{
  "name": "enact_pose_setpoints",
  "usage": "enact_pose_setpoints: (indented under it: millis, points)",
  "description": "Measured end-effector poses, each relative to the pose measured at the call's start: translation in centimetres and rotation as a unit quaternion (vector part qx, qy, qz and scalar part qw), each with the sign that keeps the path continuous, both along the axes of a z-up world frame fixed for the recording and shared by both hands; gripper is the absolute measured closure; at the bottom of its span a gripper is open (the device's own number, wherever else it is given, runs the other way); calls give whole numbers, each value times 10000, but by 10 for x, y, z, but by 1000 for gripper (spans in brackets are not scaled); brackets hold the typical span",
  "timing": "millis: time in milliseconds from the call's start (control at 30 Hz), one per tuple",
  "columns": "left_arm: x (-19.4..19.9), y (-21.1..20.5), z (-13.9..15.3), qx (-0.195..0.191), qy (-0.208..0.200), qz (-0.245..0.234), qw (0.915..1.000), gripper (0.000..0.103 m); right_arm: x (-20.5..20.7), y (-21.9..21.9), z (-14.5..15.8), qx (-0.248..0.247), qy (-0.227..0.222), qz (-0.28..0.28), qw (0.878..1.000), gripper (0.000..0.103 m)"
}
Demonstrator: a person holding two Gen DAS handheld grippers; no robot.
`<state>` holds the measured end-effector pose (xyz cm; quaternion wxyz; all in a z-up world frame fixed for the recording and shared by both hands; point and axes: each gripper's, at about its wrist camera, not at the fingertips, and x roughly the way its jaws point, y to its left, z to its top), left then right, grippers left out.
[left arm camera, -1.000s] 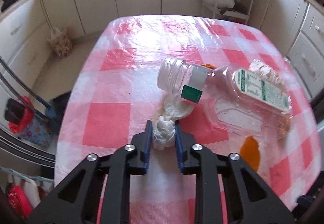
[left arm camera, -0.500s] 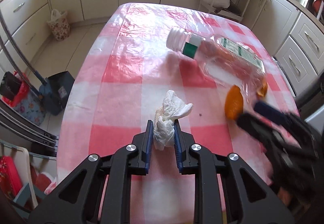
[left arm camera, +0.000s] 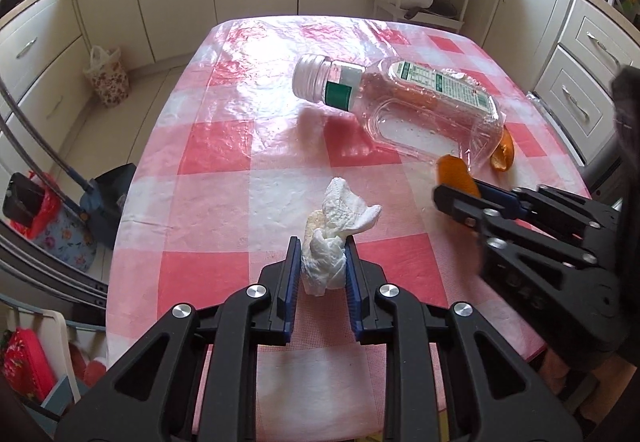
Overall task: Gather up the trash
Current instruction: 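Grasp an orange peel with the right gripper while the left gripper holds the tissue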
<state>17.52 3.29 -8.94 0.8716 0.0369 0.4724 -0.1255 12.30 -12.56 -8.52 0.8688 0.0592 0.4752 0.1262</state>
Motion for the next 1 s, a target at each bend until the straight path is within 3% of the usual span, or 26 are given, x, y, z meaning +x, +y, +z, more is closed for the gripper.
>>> enact_pose_setpoints:
  millis: [300, 467, 667, 1000]
  points:
    - [-2, -9, -3, 202, -58, 8, 9998, 78, -46, -23, 33, 178, -115, 358, 9991, 86]
    - [-5, -17, -4, 416, -202, -57, 9989, 82, -68, -34, 27, 339, -18, 290, 9990, 86]
    - [-26, -33, 8, 605, -740, -189, 9952, 85, -77, -49, 26, 562, -111, 161, 9982, 86]
    - [-105, -31, 33, 62, -1493, 20, 9888, 85, -103, -67, 32, 829, -351, 286, 9955, 86]
